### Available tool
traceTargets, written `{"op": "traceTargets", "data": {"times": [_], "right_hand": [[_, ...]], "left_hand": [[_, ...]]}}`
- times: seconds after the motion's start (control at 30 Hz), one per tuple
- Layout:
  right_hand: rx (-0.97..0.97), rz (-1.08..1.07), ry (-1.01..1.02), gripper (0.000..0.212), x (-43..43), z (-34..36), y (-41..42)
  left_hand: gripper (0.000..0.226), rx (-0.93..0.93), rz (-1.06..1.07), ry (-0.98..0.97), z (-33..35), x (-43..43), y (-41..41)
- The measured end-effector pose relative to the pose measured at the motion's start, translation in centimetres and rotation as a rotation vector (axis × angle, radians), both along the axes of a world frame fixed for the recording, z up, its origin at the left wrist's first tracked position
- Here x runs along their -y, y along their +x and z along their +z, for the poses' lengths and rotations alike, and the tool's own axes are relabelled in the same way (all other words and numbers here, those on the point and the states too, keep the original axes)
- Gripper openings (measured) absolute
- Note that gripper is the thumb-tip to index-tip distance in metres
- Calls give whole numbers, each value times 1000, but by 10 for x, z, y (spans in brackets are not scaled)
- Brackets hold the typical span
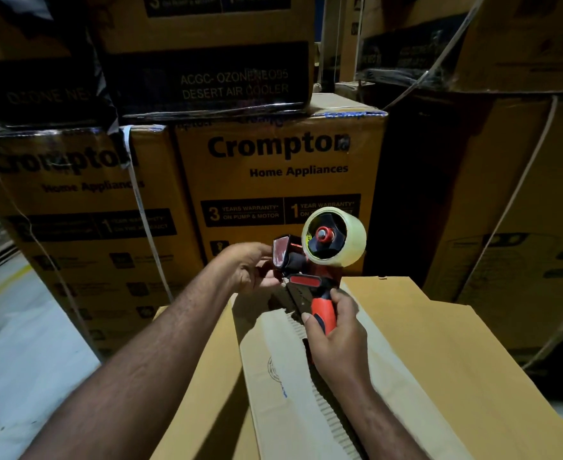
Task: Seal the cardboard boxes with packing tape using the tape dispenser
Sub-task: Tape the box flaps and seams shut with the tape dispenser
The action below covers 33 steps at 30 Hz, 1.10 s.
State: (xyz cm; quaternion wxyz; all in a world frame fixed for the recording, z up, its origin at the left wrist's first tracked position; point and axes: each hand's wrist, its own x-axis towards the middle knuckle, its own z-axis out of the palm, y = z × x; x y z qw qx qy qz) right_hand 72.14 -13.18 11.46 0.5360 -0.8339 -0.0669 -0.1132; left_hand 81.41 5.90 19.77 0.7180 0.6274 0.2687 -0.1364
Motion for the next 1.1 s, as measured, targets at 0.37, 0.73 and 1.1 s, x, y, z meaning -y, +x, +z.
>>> {"op": "traceTargets", "data": {"times": [0.37, 0.73, 1.1], "right_hand": [[-9, 4, -309, 60, -1, 8, 1], [3, -31, -530, 55, -13, 14, -8], [-37, -66, -441, 58, -2, 14, -3]], "left_hand": [[7, 258, -308, 831, -13, -6, 30], [16, 224, -255, 819, -58, -21, 50], [20, 242, -234, 662, -75, -23, 53]]}}
